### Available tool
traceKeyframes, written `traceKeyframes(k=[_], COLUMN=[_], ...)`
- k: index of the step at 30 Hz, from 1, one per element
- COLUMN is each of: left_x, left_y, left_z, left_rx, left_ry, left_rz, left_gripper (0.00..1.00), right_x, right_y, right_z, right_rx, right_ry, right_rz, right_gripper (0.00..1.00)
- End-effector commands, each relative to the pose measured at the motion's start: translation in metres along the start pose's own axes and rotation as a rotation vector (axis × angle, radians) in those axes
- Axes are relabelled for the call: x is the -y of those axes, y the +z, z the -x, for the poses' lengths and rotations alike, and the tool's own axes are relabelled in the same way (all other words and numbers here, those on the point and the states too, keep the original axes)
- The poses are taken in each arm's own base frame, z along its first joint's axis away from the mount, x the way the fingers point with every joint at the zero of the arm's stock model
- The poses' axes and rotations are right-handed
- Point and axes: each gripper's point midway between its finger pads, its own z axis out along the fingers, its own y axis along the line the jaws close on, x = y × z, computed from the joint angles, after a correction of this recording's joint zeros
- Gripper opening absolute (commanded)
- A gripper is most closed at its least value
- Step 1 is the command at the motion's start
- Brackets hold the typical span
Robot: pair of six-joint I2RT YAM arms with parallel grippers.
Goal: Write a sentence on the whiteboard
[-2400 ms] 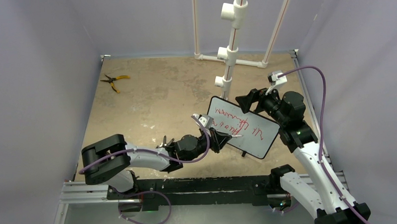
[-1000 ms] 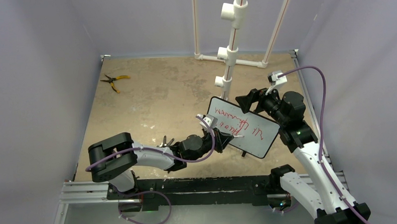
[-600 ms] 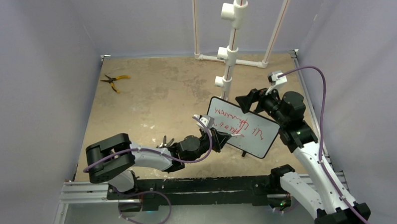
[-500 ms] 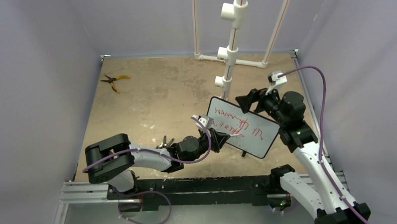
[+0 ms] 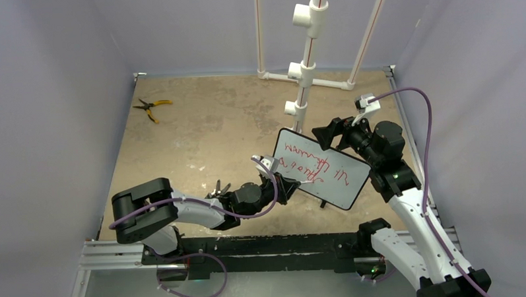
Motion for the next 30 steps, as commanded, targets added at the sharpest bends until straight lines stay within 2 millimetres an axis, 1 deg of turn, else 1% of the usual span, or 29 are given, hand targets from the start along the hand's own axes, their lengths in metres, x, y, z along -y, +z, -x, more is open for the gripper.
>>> traceKeyframes(k=[1, 19, 25, 30], left_x=[0.015, 0.030, 0.039, 0.043], left_y=[0.006, 0.015, 0.019, 0.017], left_z=[0.013, 0.009, 0.017, 0.024], left_rx=[0.038, 0.024, 0.046, 0.056], left_ry=[-0.029, -0.024, -0.026, -0.029], left_rz=[-0.050, -0.094, -0.115, -0.125], left_gripper=[0.00, 0.00, 0.00, 0.00], right_x=[-0.001, -0.001, -0.001, -0.002], right_y=[-0.001, -0.001, -0.001, -0.002], right_z=[0.007, 0.008, 0.008, 0.009], right_rx=[0.028, 0.030, 0.030, 0.034], right_ry=[-0.019, -0.019, -0.019, -0.020], right_rz=[0.002, 0.000, 0.000, 0.001], right_gripper=[0.94, 0.95, 0.95, 0.95])
